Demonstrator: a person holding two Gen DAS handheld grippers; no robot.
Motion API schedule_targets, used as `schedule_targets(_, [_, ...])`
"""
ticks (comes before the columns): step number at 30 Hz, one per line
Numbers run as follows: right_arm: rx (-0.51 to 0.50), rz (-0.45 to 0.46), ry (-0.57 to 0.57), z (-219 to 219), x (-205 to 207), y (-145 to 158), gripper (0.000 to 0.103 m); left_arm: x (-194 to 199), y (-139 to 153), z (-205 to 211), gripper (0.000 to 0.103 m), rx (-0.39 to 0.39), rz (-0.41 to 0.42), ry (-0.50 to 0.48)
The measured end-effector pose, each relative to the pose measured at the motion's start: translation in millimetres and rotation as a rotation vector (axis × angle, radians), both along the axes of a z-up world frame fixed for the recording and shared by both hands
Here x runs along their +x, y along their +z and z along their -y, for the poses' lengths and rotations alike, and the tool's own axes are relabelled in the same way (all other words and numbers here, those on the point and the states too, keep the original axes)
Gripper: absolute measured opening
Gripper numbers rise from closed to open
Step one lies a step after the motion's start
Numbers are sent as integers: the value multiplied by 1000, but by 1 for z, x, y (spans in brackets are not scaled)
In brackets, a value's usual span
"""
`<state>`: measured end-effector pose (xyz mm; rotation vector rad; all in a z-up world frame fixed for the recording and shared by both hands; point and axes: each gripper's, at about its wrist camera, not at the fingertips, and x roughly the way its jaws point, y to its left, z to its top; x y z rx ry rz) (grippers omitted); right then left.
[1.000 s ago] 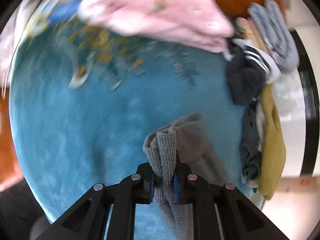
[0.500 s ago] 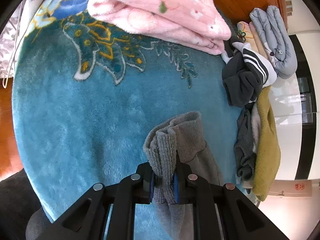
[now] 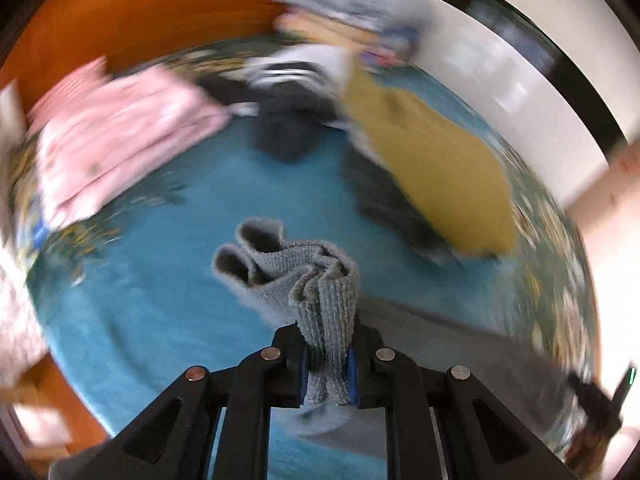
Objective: Fold clothes
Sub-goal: 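Lay the held cuff onto the sweatshirt body and open the left gripper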
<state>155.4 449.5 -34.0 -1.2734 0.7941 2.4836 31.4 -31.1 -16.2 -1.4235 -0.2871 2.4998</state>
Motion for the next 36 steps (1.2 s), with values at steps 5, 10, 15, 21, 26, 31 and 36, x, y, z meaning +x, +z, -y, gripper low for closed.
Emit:
schedule_targets(5, [-3,1,107,33,-11,-4,36,22,21,-96,15,-40,-70,-285])
schedule_targets(10, [-48,26,118,44,-7,-15,36,30,-1,-157,15,-38,22,-448])
schedule_targets(15, [-73,66,127,46,4,-25,37,37,-41,-185,16,-46,184,-492])
schedule_targets(21, [-120,114,135,52,11,-39,38,59,-56,-191,38,-34,245,-529])
schedule_targets(26, [-138,126,163,62,8,-44,40,65,-48,-184,63,68,278,-548])
schedule_targets(31, [-225,102,222,74,5,-44,50,59,-34,-135,63,176,242,-468])
schedule_targets(36, [-407,63,337,99,1,-52,55,32,-53,-43,63,175,272,-100])
